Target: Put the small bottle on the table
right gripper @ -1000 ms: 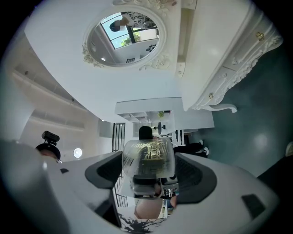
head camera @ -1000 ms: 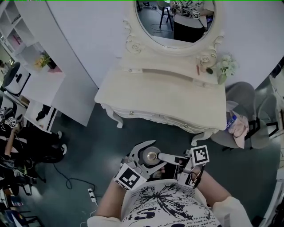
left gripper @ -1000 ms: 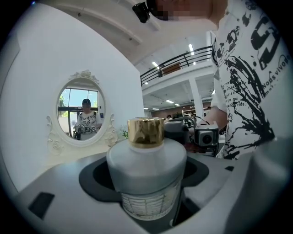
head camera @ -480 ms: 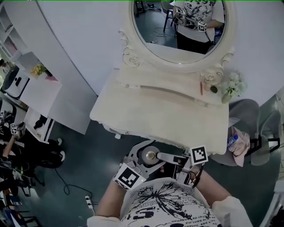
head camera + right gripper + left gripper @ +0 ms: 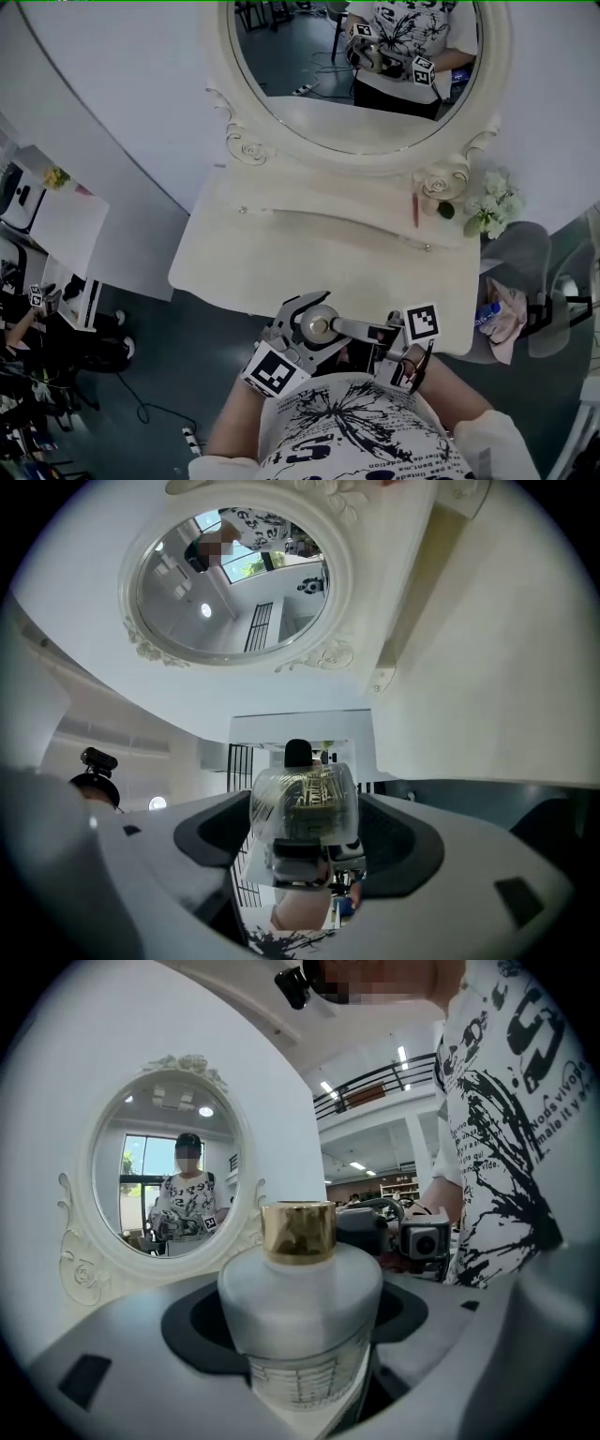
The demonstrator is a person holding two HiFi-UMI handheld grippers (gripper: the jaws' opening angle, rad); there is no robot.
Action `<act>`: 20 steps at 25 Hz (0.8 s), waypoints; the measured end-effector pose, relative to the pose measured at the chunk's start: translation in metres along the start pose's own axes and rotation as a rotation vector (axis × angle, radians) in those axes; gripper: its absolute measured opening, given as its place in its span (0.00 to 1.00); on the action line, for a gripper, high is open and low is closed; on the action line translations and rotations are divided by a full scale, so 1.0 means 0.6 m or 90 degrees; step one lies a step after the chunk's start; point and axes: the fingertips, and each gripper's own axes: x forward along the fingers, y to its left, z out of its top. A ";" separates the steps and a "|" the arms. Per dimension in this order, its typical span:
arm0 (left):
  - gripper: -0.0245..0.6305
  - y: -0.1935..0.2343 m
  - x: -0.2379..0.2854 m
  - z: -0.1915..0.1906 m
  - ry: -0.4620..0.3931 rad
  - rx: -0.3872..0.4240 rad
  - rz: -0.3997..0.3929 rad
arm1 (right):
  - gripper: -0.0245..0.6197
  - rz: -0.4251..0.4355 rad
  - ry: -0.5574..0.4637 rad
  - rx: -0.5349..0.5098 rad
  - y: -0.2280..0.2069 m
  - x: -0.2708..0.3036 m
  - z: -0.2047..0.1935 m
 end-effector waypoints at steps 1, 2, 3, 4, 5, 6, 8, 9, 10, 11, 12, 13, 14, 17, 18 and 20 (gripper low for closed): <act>0.58 0.006 0.010 -0.001 -0.001 -0.001 -0.012 | 0.61 -0.002 -0.010 0.002 -0.002 -0.002 0.011; 0.58 0.014 0.019 -0.002 -0.003 -0.001 -0.025 | 0.61 -0.005 -0.022 0.003 -0.005 -0.005 0.024; 0.58 0.022 0.029 -0.002 -0.004 -0.001 -0.038 | 0.61 -0.007 -0.034 0.004 -0.008 -0.006 0.037; 0.58 0.032 0.037 -0.004 -0.003 -0.001 -0.051 | 0.61 -0.007 -0.046 0.003 -0.010 -0.006 0.051; 0.58 0.042 0.043 -0.006 -0.001 0.000 -0.066 | 0.61 -0.007 -0.057 0.002 -0.012 -0.003 0.064; 0.58 0.053 0.049 -0.008 0.000 0.003 -0.081 | 0.61 -0.007 -0.068 0.002 -0.015 0.000 0.077; 0.58 0.076 0.062 -0.014 0.001 0.007 -0.111 | 0.61 -0.008 -0.095 -0.001 -0.022 0.007 0.105; 0.58 0.088 0.068 -0.018 0.002 0.010 -0.126 | 0.61 -0.010 -0.111 -0.002 -0.026 0.010 0.118; 0.58 0.099 0.073 -0.023 0.005 0.012 -0.141 | 0.61 -0.012 -0.126 -0.003 -0.031 0.014 0.131; 0.58 0.109 0.078 -0.028 0.007 0.015 -0.156 | 0.61 -0.014 -0.141 -0.003 -0.037 0.018 0.142; 0.58 0.119 0.081 -0.033 0.009 0.016 -0.171 | 0.61 -0.015 -0.155 -0.002 -0.042 0.022 0.153; 0.58 0.129 0.084 -0.039 0.011 0.015 -0.184 | 0.61 -0.015 -0.168 0.000 -0.047 0.027 0.163; 0.58 0.138 0.087 -0.045 0.013 0.015 -0.196 | 0.61 -0.015 -0.180 0.000 -0.053 0.032 0.172; 0.58 0.162 0.089 -0.067 0.023 0.015 -0.227 | 0.61 -0.011 -0.213 0.004 -0.071 0.049 0.193; 0.58 0.167 0.090 -0.074 0.026 0.016 -0.237 | 0.61 -0.010 -0.224 0.008 -0.078 0.053 0.198; 0.58 0.177 0.093 -0.087 0.030 0.017 -0.254 | 0.61 -0.008 -0.244 0.012 -0.093 0.058 0.206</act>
